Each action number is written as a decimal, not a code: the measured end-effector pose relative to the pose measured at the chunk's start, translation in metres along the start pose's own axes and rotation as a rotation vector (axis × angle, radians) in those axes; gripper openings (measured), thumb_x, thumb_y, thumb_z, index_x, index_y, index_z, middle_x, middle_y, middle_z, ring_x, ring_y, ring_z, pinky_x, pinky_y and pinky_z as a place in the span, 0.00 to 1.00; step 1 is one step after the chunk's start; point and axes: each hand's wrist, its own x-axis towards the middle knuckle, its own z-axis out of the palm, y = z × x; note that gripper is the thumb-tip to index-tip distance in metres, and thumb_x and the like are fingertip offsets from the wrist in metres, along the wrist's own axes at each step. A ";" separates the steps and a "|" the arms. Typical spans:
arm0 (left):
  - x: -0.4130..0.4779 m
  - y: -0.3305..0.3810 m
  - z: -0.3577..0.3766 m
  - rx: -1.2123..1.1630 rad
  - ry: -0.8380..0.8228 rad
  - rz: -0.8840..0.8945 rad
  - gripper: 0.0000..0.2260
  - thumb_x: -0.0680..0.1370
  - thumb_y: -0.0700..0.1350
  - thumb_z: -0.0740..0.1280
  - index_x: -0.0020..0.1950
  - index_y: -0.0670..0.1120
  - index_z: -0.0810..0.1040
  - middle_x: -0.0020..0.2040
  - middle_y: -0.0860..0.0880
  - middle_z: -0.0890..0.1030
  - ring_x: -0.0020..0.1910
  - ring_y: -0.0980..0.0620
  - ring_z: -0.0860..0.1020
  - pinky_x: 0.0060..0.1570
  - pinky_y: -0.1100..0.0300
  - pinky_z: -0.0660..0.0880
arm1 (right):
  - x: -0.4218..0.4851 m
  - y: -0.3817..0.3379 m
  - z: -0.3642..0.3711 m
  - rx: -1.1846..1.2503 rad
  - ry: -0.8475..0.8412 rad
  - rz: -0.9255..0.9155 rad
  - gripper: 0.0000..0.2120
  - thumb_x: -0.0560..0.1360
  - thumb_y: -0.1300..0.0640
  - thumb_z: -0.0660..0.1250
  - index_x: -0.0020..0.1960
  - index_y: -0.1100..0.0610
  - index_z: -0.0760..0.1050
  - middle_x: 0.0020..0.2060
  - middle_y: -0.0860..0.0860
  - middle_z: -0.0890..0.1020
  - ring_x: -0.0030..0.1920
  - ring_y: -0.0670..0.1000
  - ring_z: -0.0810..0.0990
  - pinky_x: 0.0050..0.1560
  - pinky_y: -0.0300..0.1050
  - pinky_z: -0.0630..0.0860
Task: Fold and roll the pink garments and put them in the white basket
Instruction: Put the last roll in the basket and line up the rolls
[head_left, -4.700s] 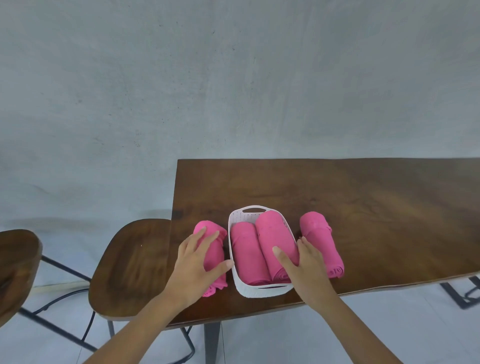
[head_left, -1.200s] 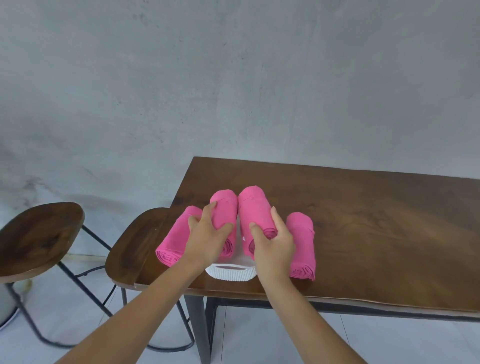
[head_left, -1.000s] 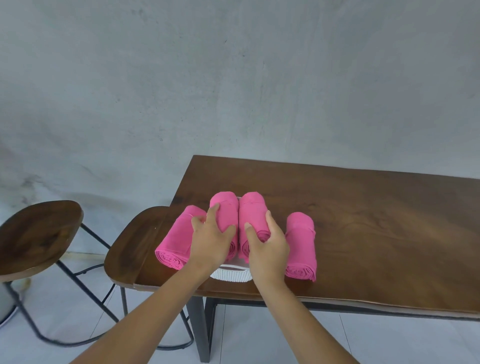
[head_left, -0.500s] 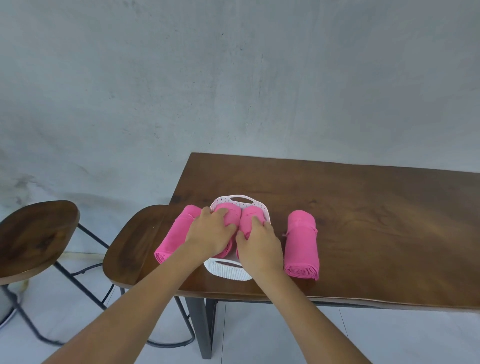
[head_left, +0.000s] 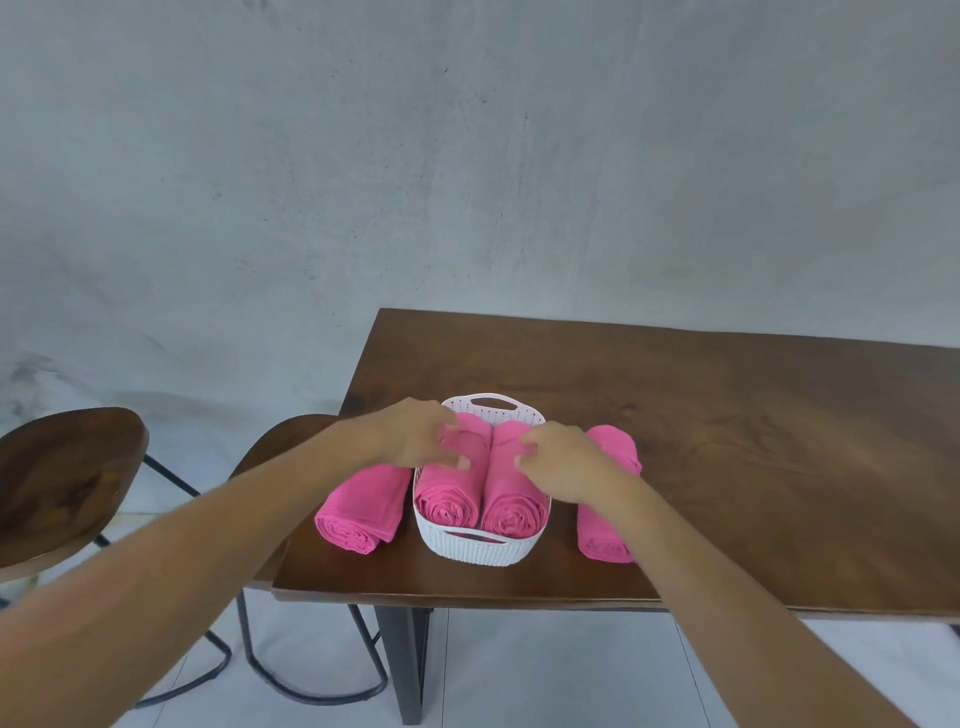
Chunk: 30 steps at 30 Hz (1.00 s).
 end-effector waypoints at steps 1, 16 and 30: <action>0.002 -0.001 -0.007 0.007 -0.050 0.003 0.31 0.76 0.61 0.72 0.73 0.45 0.72 0.67 0.48 0.77 0.62 0.46 0.78 0.64 0.50 0.75 | 0.002 0.002 -0.008 -0.013 -0.053 -0.042 0.13 0.81 0.53 0.62 0.39 0.50 0.66 0.39 0.46 0.72 0.46 0.54 0.74 0.37 0.43 0.67; 0.022 0.008 0.033 0.450 -0.062 0.123 0.31 0.73 0.58 0.76 0.67 0.40 0.74 0.61 0.43 0.78 0.57 0.42 0.79 0.56 0.50 0.78 | 0.016 -0.004 0.033 -0.513 -0.103 -0.166 0.44 0.73 0.40 0.73 0.79 0.60 0.59 0.81 0.54 0.55 0.80 0.55 0.52 0.77 0.56 0.55; 0.011 0.000 0.047 0.351 0.068 0.159 0.36 0.73 0.58 0.76 0.72 0.37 0.69 0.69 0.41 0.72 0.63 0.42 0.75 0.63 0.49 0.75 | 0.007 0.015 0.053 -0.408 0.012 -0.246 0.44 0.78 0.40 0.66 0.82 0.57 0.47 0.82 0.53 0.47 0.81 0.54 0.48 0.79 0.47 0.47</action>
